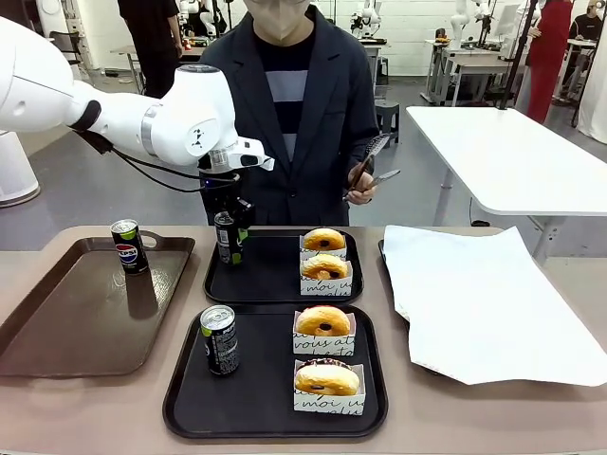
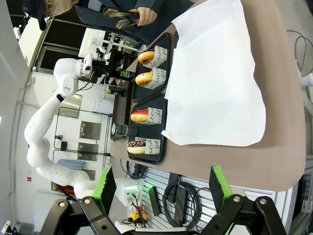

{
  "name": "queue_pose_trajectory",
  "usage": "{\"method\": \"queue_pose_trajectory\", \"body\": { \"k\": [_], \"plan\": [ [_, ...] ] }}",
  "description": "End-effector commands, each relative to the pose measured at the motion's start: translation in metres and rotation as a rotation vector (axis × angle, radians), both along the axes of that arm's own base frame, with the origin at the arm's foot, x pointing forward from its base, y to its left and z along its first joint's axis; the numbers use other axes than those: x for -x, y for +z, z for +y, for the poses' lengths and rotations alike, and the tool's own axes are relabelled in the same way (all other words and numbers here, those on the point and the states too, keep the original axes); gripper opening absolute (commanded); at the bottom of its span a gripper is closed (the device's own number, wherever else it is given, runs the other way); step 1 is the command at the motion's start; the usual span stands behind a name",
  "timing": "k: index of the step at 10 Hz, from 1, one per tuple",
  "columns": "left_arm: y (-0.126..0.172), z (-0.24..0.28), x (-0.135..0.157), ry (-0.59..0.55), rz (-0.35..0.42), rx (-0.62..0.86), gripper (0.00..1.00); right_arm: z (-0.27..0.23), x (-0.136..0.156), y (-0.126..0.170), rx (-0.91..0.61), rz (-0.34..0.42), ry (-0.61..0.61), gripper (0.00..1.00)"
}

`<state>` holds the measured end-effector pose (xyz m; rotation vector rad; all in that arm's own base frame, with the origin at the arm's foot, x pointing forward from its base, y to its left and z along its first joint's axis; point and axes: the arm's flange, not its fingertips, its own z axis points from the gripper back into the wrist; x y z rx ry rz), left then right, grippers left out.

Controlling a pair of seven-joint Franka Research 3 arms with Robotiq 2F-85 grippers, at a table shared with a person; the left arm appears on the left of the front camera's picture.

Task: Set up donuts and drinks on trays.
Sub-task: Pick up one Pepsi coke from the Handle tray and place it on the Flat Tray without a Pepsi coke.

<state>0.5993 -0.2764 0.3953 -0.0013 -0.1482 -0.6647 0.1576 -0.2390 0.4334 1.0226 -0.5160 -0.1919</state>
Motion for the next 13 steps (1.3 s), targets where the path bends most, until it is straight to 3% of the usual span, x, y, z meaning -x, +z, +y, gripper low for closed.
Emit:
{"method": "queue_pose_trajectory", "body": {
  "k": [1,8,9,12,13],
  "plan": [
    [0.004,0.003,-0.013,0.019,0.04,0.017,0.57,0.0,-0.003,0.003,-0.021,-0.038,-0.001,1.0],
    [-0.002,0.004,-0.015,0.0,0.06,0.016,0.57,0.0,-0.003,0.003,-0.021,-0.038,-0.001,1.0],
    [0.001,0.004,-0.01,-0.008,0.06,0.02,1.0,0.0,-0.003,0.003,-0.021,-0.038,-0.001,1.0],
    [0.014,0.004,0.008,-0.02,0.056,0.033,1.0,0.0,-0.003,0.003,-0.021,-0.038,-0.001,1.0],
    [0.025,0.003,0.016,-0.018,0.053,0.036,0.88,0.0,-0.003,0.003,-0.021,-0.038,-0.001,1.0]
  ]
}}
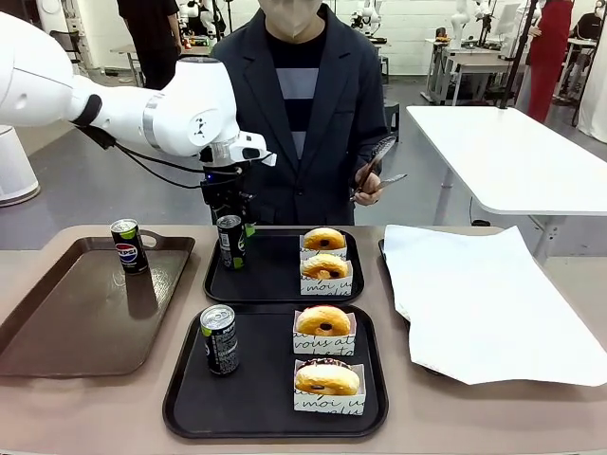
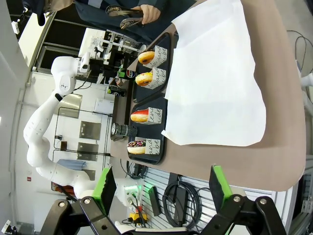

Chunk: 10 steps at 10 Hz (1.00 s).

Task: Set up donuts and drinks on trays.
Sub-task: Pick up one Pepsi coke from the Handle tray and place it on the Flat Tray without a Pepsi coke.

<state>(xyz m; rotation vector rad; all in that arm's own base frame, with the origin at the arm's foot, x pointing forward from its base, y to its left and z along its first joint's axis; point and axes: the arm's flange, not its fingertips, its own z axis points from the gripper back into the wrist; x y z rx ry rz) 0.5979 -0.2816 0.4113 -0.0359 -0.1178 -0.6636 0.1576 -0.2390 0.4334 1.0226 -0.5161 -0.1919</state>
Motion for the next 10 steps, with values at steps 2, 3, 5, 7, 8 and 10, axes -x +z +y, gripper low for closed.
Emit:
{"method": "queue_pose_trajectory", "body": {
  "k": [2,3,5,7,8,10],
  "plan": [
    [0.03,0.013,0.04,0.011,0.002,0.028,1.0,0.0,-0.003,0.003,-0.021,-0.038,-0.001,1.0],
    [0.037,0.019,0.055,0.044,-0.01,0.038,1.0,0.0,-0.003,0.003,-0.021,-0.038,-0.001,1.0],
    [0.045,0.028,0.07,0.088,-0.029,0.058,1.0,0.0,-0.003,0.003,-0.021,-0.038,-0.001,1.0],
    [0.055,0.039,0.082,0.13,-0.029,0.078,1.0,0.0,-0.003,0.003,-0.021,-0.038,-0.001,1.0],
    [0.057,0.048,0.093,0.159,-0.022,0.083,1.0,0.0,-0.003,0.003,-0.021,-0.038,-0.001,1.0],
    [0.057,0.03,0.071,0.084,-0.015,0.045,1.0,0.0,-0.003,0.003,-0.021,-0.038,-0.001,1.0]
  ]
}}
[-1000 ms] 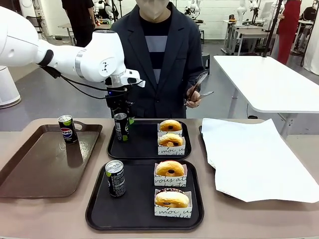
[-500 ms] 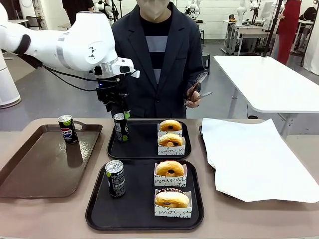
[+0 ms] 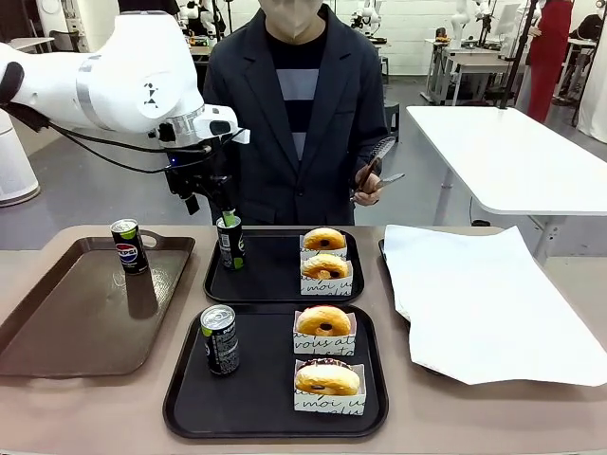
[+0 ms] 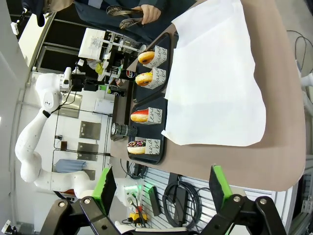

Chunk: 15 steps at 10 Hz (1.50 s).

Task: Set up donuts and drinks on trays.
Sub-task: Pick up one Pepsi coke from the Handle tray and place it on the Flat Tray without a Pepsi coke.

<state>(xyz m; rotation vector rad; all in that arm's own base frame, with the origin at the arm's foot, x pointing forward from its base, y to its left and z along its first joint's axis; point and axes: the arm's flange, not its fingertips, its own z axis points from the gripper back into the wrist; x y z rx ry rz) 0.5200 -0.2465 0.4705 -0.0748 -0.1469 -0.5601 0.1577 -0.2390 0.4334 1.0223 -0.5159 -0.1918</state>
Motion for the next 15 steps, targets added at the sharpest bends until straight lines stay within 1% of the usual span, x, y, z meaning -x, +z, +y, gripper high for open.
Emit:
{"method": "queue_pose_trajectory", "body": {
  "k": [1,5,6,7,8,9,10,11,12,13,14,15],
  "plan": [
    [-0.002,-0.005,-0.007,-0.017,-0.004,-0.006,1.0,0.0,-0.003,0.003,-0.022,-0.038,-0.001,1.0],
    [-0.002,-0.005,-0.007,-0.017,-0.004,-0.006,1.0,0.0,-0.003,0.003,-0.022,-0.038,-0.001,1.0],
    [-0.005,-0.005,-0.004,-0.007,0.007,0.001,1.0,0.0,-0.003,0.003,-0.022,-0.038,-0.001,1.0],
    [0.01,0.026,0.001,0.035,0.015,0.024,1.0,0.0,-0.003,0.003,-0.022,-0.038,-0.001,1.0],
    [0.018,0.049,0.013,0.059,0.006,0.035,1.0,0.0,-0.003,0.003,-0.022,-0.038,-0.001,1.0],
    [0.026,0.073,0.034,0.093,0.004,0.054,1.0,0.0,-0.003,0.003,-0.022,-0.038,-0.001,1.0],
    [0.026,0.098,0.051,0.145,-0.019,0.058,1.0,0.0,-0.003,0.003,-0.022,-0.038,-0.001,1.0],
    [0.023,0.125,0.061,0.183,-0.003,0.077,1.0,0.0,-0.003,0.003,-0.022,-0.038,-0.001,1.0],
    [0.022,0.14,0.064,0.213,0.018,0.067,1.0,0.0,-0.003,0.003,-0.022,-0.038,-0.001,1.0],
    [0.019,0.153,0.062,0.247,0.032,0.027,1.0,0.0,-0.003,0.003,-0.022,-0.038,-0.001,1.0],
    [0.018,0.156,0.062,0.269,0.013,-0.01,1.0,0.0,-0.003,0.003,-0.022,-0.038,-0.001,1.0],
    [0.024,0.15,0.062,0.237,0.017,0.048,1.0,0.0,-0.003,0.003,-0.022,-0.038,-0.001,1.0]
  ]
}}
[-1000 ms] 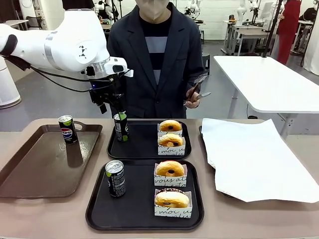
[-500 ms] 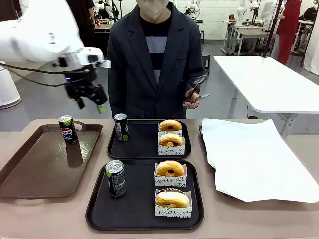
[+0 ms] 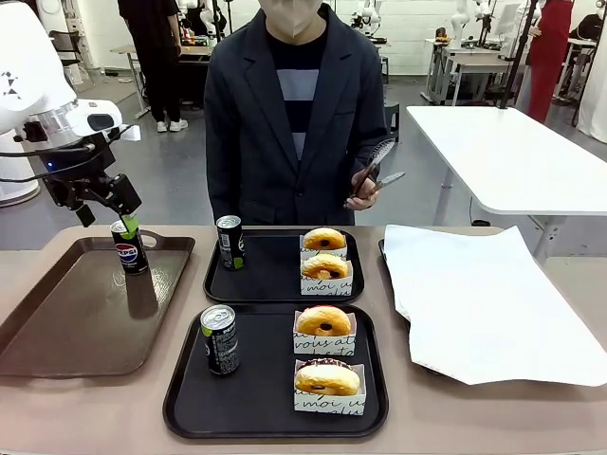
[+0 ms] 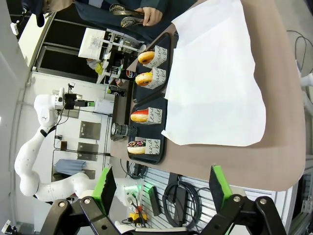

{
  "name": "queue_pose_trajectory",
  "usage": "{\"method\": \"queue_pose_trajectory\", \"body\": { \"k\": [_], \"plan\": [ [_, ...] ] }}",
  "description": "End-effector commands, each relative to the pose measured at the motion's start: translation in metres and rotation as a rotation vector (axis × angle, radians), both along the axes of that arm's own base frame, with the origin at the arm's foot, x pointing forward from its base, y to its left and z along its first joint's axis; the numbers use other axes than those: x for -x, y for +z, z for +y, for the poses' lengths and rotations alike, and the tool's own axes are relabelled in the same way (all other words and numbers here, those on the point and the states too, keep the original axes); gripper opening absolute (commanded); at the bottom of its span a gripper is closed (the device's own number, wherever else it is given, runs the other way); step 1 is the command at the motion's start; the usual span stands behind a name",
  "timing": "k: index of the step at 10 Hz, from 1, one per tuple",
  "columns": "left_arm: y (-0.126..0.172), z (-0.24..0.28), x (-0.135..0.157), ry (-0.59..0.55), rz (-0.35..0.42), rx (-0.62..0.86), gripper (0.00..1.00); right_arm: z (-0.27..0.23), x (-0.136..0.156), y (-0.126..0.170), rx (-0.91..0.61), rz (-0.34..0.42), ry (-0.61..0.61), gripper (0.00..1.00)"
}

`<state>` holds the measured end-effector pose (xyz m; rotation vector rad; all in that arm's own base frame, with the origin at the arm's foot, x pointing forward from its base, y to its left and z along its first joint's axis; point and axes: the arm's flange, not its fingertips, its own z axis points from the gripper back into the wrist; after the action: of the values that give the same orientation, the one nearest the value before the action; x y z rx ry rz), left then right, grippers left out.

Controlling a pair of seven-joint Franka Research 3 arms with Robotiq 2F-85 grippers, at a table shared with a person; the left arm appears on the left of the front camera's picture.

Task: Set up donuts and drinks on trays.
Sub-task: Pick up one Pepsi coke from the Handle tray and place it on the Flat Tray without a Pepsi coke.

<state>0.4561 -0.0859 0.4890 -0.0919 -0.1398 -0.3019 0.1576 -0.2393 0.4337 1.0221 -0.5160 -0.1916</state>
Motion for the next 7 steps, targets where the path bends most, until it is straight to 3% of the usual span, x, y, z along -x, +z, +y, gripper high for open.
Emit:
{"method": "queue_pose_trajectory", "body": {
  "k": [1,5,6,7],
  "plan": [
    [0.005,-0.011,-0.002,-0.018,-0.009,0.015,1.0,0.0,-0.003,0.002,-0.022,-0.038,-0.001,1.0],
    [0.004,-0.01,0.0,-0.019,-0.009,0.004,1.0,0.0,-0.003,0.002,-0.022,-0.038,-0.001,1.0],
    [0.019,0.028,0.0,-0.01,0.065,0.221,1.0,0.0,-0.003,0.002,-0.022,-0.038,-0.001,1.0],
    [0.02,0.067,0.004,0.044,0.084,0.347,1.0,0.0,-0.003,0.002,-0.022,-0.038,-0.001,1.0]
  ]
}}
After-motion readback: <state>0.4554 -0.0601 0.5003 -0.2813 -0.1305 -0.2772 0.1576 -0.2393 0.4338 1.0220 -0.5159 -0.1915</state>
